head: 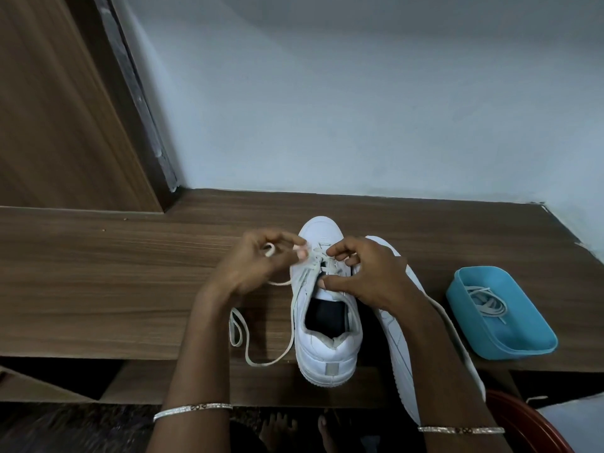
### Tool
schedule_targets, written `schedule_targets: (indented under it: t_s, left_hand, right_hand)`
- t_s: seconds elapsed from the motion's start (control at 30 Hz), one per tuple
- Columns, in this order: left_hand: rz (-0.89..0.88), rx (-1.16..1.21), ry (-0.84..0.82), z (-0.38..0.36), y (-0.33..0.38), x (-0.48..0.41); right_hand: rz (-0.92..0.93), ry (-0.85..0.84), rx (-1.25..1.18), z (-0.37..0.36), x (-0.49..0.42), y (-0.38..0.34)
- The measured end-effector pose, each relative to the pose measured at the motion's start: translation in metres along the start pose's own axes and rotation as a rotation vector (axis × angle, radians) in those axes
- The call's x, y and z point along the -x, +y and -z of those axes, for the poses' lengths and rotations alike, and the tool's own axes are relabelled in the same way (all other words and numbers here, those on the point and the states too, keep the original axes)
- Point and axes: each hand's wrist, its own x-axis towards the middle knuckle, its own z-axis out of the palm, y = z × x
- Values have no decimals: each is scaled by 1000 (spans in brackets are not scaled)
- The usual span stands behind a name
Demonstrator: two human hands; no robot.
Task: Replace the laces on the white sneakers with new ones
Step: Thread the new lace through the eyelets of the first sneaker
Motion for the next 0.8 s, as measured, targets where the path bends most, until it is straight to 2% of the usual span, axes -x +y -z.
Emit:
schedule_targets:
  t_s: [0.07,0.3,0.57,0.8]
  left_hand:
    - [17,-112,-109,-5,-2,-1]
    - [-26,-159,-89,-3,-7,-4]
    - [50,28,0,-10,-7,-10]
    - [71,24,-35,-9,-8,-13]
  right_hand:
    - [4,3,-6,0,0,1]
    - [20,-2,-6,2,1,0]
    - [26,-15,12,1,1,2]
    - [27,24,43,1,2,-1]
